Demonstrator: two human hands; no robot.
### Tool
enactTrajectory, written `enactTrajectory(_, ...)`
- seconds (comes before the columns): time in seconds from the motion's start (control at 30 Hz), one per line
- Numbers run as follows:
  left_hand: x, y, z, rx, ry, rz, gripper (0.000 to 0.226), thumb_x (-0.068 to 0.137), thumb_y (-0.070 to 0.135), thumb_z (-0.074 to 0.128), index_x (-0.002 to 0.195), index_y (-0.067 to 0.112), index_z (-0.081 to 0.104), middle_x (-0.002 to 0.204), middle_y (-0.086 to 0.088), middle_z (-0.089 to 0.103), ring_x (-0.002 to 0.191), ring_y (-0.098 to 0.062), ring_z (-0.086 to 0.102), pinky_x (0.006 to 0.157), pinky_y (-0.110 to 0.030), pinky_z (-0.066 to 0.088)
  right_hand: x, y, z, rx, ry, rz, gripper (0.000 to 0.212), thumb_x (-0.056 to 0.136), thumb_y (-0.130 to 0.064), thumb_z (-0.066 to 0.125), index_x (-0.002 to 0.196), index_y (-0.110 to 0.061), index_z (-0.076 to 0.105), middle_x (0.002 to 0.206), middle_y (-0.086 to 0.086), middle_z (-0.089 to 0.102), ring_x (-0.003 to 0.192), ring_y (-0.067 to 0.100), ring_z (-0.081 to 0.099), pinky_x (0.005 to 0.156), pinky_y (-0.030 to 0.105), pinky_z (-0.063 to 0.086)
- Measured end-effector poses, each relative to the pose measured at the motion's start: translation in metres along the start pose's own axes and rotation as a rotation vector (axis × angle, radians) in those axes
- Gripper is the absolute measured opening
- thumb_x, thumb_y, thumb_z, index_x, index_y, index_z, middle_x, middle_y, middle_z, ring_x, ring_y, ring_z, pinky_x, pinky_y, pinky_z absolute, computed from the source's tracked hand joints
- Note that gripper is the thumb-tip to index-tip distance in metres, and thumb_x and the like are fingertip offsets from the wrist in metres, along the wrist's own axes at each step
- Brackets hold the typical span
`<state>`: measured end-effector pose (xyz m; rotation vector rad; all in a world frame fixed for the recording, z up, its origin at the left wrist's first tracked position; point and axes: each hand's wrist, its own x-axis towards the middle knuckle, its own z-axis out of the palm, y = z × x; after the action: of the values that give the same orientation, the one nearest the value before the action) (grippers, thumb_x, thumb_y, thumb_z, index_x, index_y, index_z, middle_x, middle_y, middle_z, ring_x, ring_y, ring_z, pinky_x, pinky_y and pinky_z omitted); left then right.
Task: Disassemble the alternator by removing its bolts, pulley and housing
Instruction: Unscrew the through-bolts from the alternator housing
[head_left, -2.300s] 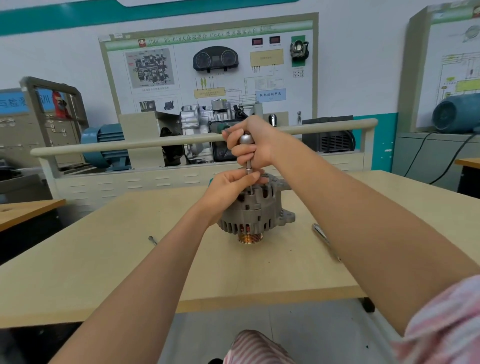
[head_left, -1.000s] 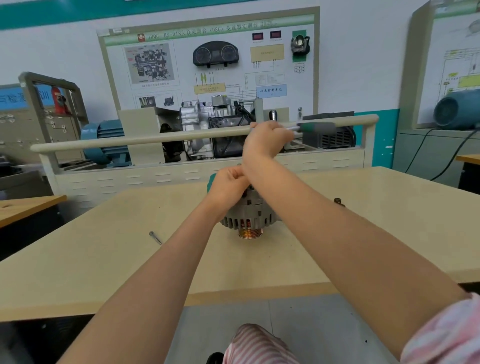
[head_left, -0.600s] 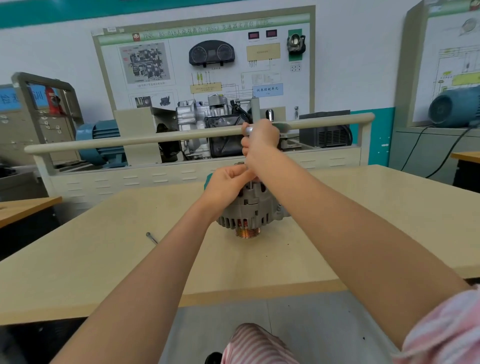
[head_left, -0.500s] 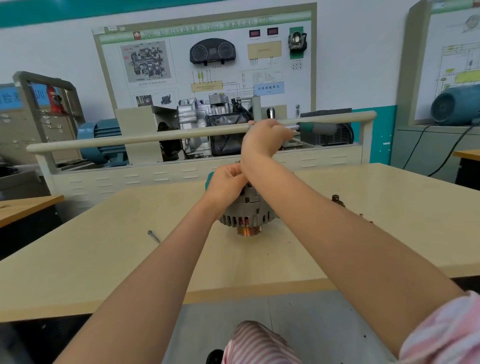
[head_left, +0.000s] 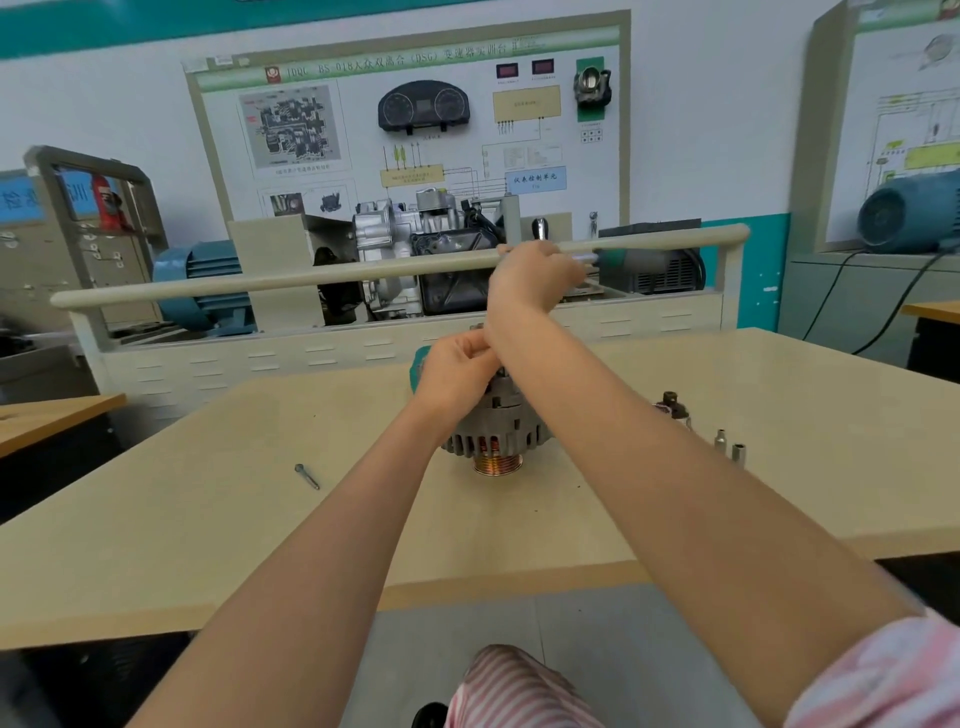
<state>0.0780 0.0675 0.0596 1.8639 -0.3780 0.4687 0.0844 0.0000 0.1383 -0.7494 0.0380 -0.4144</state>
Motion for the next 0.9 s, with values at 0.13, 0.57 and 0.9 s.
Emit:
enactTrajectory(0.13, -0.001, 0.004, 0.0, -0.066, -0.07, -0.001, 0.012, 0.09, 0.021, 0.061, 0.086, 0.024, 0.072, 0.074, 0.012, 0.073, 0.069, 0.002, 0.067, 0.057, -0.008, 0.047, 0.015, -0.017, -0.003, -0.302, -0.343, 0.373, 0.022, 0.096, -0.013, 0.028, 0.082, -0.01, 0.045, 0.051, -0.005, 0.046, 0.026, 0.005, 0.022, 0.03, 0.017, 0.017)
enactTrajectory(0.57, 0.0, 0.002, 0.003, -0.072, -0.039, -0.01, 0.012, 0.091, 0.025, 0.061, 0.09, 0.023, 0.073, 0.078, 0.013, 0.074, 0.074, 0.001, 0.068, 0.061, -0.01, 0.048, 0.018, -0.019, -0.003, -0.282, -0.301, 0.358, 0.021, 0.096, -0.011, 0.028, 0.082, -0.012, 0.044, 0.057, -0.004, 0.047, 0.027, 0.005, 0.025, 0.033, 0.017, 0.019)
enactTrajectory(0.9, 0.001, 0.001, 0.003, -0.029, 0.021, -0.009, 0.028, 0.09, 0.014, 0.058, 0.068, 0.028, 0.068, 0.06, 0.014, 0.068, 0.062, -0.003, 0.064, 0.062, -0.021, 0.048, 0.006, -0.003, 0.001, -0.044, -0.022, 0.05, 0.005, 0.1, -0.011, 0.029, 0.105, -0.013, 0.03, 0.068, 0.0, 0.046, 0.042, 0.004, 0.044, 0.032, 0.013, 0.032)
